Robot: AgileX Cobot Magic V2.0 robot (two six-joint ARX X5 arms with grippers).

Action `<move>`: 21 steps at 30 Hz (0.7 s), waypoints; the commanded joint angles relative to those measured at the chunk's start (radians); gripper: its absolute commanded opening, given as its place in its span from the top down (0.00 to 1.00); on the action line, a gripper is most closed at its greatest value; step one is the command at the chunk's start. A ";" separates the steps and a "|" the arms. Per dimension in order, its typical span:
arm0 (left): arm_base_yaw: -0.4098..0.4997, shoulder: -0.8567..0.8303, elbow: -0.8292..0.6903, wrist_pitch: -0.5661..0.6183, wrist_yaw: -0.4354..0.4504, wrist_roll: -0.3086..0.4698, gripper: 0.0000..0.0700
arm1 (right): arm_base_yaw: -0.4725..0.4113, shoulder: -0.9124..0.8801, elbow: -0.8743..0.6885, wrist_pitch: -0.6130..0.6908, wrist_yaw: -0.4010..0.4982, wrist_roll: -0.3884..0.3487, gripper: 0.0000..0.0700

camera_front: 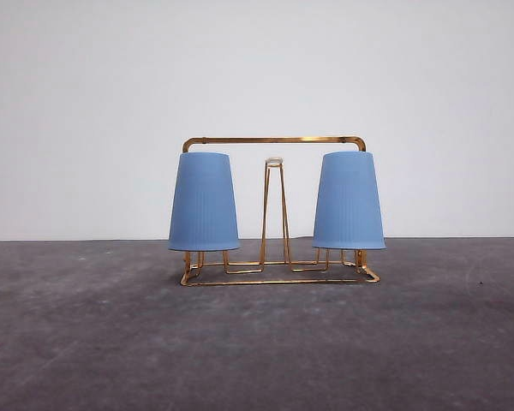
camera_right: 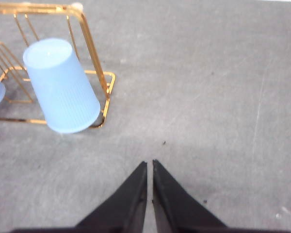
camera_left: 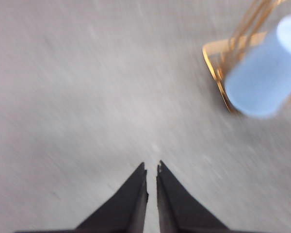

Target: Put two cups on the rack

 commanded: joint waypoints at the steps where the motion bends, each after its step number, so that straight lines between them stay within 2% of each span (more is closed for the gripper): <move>1: 0.013 -0.083 -0.130 0.139 -0.010 0.010 0.98 | 0.002 0.003 0.006 0.023 0.003 0.014 0.98; 5: 0.064 -0.325 -0.415 0.357 -0.021 -0.022 0.98 | 0.002 0.003 0.006 0.034 0.003 0.014 0.98; 8: 0.088 -0.505 -0.575 0.418 -0.029 -0.050 0.98 | 0.002 0.003 0.006 0.034 0.003 0.014 0.98; 14: 0.117 -0.788 -0.775 0.426 -0.064 -0.122 0.98 | 0.002 0.003 0.006 0.034 0.003 0.014 0.98; 21: 0.120 -0.954 -0.893 0.425 -0.065 -0.155 0.98 | 0.002 0.003 0.006 0.034 0.003 0.014 0.98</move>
